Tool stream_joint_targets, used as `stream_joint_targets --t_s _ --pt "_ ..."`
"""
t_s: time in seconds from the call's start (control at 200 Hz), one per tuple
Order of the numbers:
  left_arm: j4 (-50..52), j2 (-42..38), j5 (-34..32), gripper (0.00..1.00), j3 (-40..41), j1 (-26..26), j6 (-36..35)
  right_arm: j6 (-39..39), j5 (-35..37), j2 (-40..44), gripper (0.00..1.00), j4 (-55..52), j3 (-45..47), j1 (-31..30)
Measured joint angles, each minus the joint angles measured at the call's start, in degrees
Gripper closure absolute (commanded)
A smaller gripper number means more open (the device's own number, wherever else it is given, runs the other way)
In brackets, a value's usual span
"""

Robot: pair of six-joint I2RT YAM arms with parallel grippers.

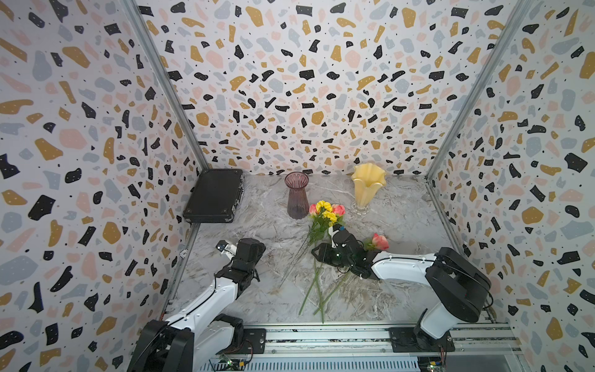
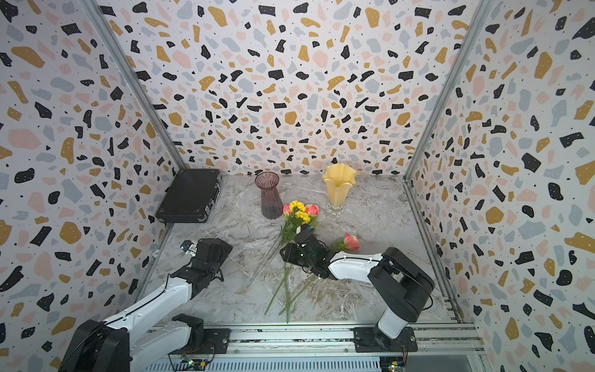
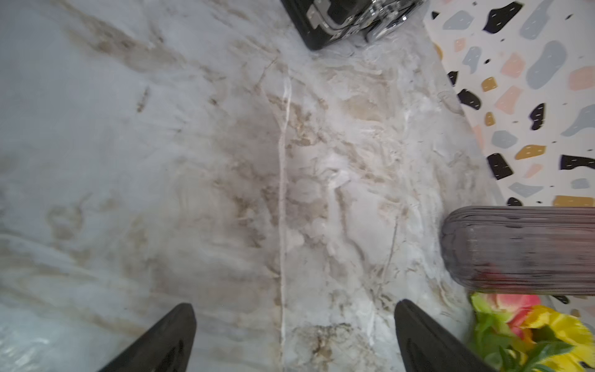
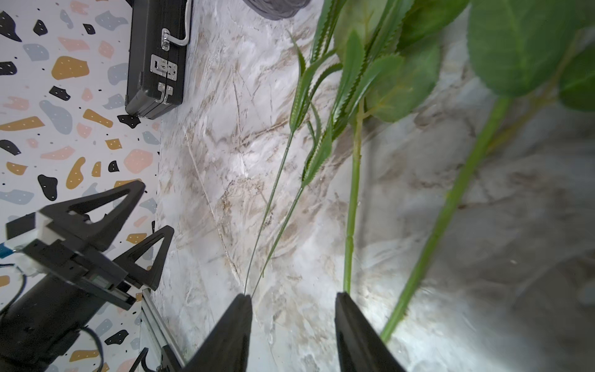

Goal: Arrange the flowers in different vases according to their colors
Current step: Pick up the flower at the center of the board.

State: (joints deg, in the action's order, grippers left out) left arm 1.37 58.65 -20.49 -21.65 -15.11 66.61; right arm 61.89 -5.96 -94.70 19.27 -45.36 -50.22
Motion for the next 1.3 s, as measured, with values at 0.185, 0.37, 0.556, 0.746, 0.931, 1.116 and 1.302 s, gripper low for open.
stream_joint_targets --t_s 0.185,0.37,0.556,0.746,0.931,1.116,1.302 --pt "-2.1 -0.6 0.7 0.01 0.0 0.0 -0.4 2.1 1.1 -5.2 0.55 3.2 -2.1 -1.1" --pt "-2.7 0.8 2.4 0.01 0.0 0.0 -0.4 3.6 1.0 -12.5 0.57 4.7 -6.8 -1.7" --pt "-2.7 1.9 3.6 0.01 -0.6 0.0 0.4 4.8 2.0 -15.4 0.58 4.7 -8.8 -2.3" --pt "-2.0 2.7 3.7 0.01 -1.8 0.0 0.3 5.0 3.2 -15.7 0.59 4.8 -9.0 -2.3" --pt "-1.7 2.6 3.4 0.01 -2.0 0.0 0.3 4.9 3.8 -16.9 0.63 4.8 -10.5 -2.4" --pt "-1.3 2.6 3.3 0.01 -2.0 0.0 0.3 5.2 4.5 -17.6 0.9 4.7 -10.6 -2.4" --pt "-1.3 2.6 3.3 0.01 -2.0 0.0 0.3 5.2 5.2 -17.6 0.98 4.7 -10.6 -2.5"
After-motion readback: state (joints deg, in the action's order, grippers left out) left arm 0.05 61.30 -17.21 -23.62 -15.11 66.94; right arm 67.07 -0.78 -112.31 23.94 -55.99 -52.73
